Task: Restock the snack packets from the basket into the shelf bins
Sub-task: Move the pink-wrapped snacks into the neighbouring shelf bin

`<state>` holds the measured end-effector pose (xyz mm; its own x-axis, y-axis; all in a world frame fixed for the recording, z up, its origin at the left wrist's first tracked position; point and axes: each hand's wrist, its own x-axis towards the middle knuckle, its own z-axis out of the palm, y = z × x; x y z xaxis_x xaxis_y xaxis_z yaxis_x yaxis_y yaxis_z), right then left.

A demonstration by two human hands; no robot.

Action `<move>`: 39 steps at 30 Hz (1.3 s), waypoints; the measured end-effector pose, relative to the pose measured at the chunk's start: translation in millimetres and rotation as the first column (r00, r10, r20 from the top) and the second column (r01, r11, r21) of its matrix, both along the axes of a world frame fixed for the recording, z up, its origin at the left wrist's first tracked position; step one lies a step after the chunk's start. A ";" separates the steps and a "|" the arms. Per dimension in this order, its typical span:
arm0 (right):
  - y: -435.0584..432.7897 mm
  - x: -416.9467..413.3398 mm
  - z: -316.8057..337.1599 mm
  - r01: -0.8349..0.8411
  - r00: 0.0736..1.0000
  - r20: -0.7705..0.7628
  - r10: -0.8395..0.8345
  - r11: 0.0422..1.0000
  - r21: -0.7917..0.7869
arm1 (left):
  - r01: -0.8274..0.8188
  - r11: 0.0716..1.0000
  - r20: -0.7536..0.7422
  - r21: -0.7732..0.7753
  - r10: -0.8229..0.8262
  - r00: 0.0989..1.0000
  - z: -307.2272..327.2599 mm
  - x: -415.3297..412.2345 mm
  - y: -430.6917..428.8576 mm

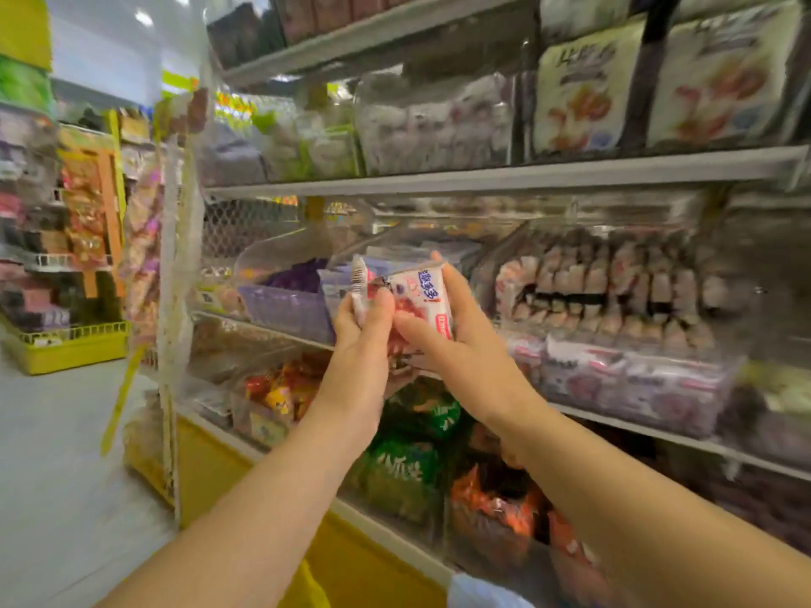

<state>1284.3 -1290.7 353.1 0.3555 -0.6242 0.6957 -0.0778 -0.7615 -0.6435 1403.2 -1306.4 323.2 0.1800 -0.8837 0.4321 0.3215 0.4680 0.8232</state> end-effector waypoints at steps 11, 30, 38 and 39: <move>-28.1 -129.5 90.1 0.677 0.604 -0.419 -0.678 0.713 -0.179 | 0.031 0.996 0.001 0.079 -0.031 1.000 41.8 -58.2 -12.3; -88.5 -138.3 82.2 0.439 -0.093 -0.758 -0.645 0.657 -0.613 | 0.200 0.978 0.197 -0.056 -0.186 0.963 53.0 -26.0 -36.2; -110.7 -128.5 71.6 0.416 -0.173 -0.534 -0.828 0.430 -0.801 | 0.248 0.966 0.205 -0.077 -0.228 0.952 47.6 -31.6 -44.8; -114.0 -125.7 71.3 0.432 -0.170 -0.517 -0.839 0.408 -0.804 | 0.253 0.964 0.212 -0.079 -0.232 0.949 47.0 -31.3 -45.2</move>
<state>1158.6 -1404.7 424.4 0.2860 -0.8035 0.5221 -0.8859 -0.0141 0.4636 1371.9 -1351.6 370.2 -0.1333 -0.8384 0.5285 0.2700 0.4824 0.8333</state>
